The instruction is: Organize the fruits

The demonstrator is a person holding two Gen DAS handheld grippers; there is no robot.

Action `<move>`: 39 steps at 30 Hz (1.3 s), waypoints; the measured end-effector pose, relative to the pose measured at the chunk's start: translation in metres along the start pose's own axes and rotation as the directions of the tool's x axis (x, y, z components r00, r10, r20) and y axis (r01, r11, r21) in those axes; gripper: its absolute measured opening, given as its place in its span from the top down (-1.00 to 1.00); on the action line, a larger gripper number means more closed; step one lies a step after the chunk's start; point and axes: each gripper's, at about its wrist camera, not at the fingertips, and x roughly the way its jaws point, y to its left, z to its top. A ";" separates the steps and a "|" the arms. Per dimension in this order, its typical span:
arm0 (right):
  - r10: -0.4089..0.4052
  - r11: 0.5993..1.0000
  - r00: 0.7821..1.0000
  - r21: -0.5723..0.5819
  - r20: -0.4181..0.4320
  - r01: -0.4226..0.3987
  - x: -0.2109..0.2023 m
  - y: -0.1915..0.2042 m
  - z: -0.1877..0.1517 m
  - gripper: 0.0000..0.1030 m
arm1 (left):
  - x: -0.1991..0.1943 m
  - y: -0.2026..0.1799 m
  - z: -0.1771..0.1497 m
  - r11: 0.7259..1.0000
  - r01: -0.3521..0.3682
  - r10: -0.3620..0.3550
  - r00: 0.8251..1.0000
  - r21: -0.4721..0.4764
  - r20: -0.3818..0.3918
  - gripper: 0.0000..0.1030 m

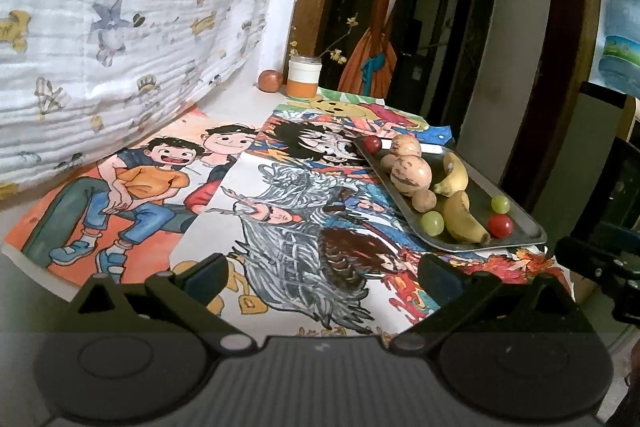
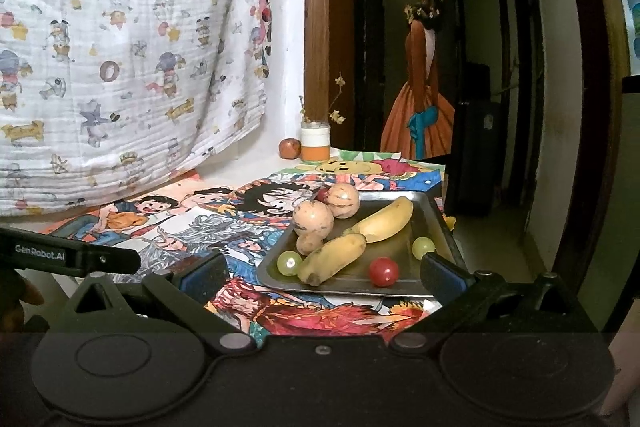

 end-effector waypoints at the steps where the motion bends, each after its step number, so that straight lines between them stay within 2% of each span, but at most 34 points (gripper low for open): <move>1: -0.003 1.000 1.000 0.003 0.003 0.003 0.000 0.000 -0.001 -0.99 | 0.001 0.001 -0.001 1.000 0.001 -0.001 1.000 -0.003 0.001 -0.99; 8: -0.034 0.999 0.999 0.037 -0.003 0.034 0.007 -0.007 -0.009 -0.99 | 0.010 0.006 -0.007 1.000 0.010 -0.011 1.000 -0.008 -0.019 -0.99; 12: -0.055 0.998 0.998 -0.014 0.001 0.055 0.010 -0.002 -0.013 -0.99 | 0.012 0.003 -0.011 1.000 0.011 -0.010 1.000 0.022 -0.026 -0.99; 21: -0.049 0.999 0.999 -0.023 -0.005 0.048 0.015 0.000 -0.017 -0.99 | 0.012 -0.003 -0.012 0.998 0.000 0.001 1.000 0.061 -0.015 -0.99; 39: -0.046 0.999 0.999 -0.023 -0.003 0.046 0.014 0.000 -0.017 -0.99 | 0.010 -0.004 -0.012 0.998 0.000 0.001 1.000 0.064 -0.012 -0.99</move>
